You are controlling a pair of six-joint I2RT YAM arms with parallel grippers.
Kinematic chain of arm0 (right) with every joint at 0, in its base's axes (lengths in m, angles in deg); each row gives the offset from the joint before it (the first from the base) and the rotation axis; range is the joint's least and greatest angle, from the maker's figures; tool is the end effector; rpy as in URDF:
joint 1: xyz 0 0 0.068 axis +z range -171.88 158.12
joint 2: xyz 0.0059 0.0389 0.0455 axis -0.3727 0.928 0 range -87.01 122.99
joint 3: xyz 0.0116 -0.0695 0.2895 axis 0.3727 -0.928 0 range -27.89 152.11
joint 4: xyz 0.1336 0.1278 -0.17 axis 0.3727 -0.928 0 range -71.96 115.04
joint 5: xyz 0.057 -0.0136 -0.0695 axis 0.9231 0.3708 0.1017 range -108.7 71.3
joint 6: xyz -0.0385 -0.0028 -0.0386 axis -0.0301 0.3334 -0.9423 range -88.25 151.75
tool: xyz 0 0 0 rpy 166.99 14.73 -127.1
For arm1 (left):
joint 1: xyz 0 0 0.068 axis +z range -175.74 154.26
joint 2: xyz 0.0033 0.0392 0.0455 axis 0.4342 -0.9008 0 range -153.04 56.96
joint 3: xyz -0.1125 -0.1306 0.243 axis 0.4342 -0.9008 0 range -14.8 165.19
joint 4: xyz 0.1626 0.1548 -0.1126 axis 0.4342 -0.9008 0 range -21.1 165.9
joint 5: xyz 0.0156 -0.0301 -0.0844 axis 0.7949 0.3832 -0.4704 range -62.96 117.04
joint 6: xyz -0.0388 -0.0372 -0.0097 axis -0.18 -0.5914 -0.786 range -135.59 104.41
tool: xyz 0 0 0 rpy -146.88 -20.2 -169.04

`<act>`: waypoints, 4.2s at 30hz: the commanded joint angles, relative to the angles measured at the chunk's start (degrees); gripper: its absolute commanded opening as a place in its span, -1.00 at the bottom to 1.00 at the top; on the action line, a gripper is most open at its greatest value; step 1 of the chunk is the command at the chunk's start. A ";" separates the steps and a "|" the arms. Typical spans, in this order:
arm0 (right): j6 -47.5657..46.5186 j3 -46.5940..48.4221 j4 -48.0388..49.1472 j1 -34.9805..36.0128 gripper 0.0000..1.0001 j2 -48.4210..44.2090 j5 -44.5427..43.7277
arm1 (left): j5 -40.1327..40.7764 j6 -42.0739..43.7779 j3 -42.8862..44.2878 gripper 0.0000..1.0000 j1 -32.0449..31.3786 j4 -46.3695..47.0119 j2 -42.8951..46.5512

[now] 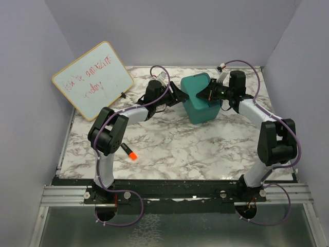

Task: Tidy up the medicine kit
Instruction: Close the medicine box at the center of the board.

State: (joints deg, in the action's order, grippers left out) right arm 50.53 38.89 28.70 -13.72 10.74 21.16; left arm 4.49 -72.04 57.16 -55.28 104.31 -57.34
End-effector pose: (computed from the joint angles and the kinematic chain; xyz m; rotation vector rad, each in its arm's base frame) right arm 0.3741 0.0774 0.2850 -0.2577 2.0566 1.0008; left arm 0.3909 -0.2377 0.2385 -0.1631 2.0313 -1.3678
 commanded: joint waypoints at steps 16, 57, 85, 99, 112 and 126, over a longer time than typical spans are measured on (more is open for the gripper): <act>-2.00 -2.62 -7.97 0.36 -0.99 3.32 -0.57 | 1.59 2.53 3.96 0.25 -3.14 -0.72 3.72; -2.20 -3.13 -7.97 0.35 -0.99 2.53 -0.31 | 4.92 6.65 3.89 0.22 -5.65 -4.13 8.06; -2.22 -3.32 -7.97 0.36 -0.99 2.09 -0.26 | 6.47 7.85 3.01 0.23 -5.97 -6.55 8.67; -2.09 -3.02 -8.41 0.36 -0.99 2.00 -0.74 | 18.16 14.63 8.16 0.17 -5.02 -31.30 12.75; -2.26 -3.06 -8.70 0.28 -0.99 2.00 -0.87 | 11.53 13.50 13.02 0.22 -2.57 -28.67 5.53; -1.85 -2.97 -7.99 0.35 -0.99 2.79 -0.74 | 8.20 12.98 13.38 0.11 -2.19 -26.66 2.68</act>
State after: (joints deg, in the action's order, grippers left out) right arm 50.14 38.78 28.81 -13.70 10.79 22.07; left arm 14.42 -59.23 69.09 -57.68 77.12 -52.92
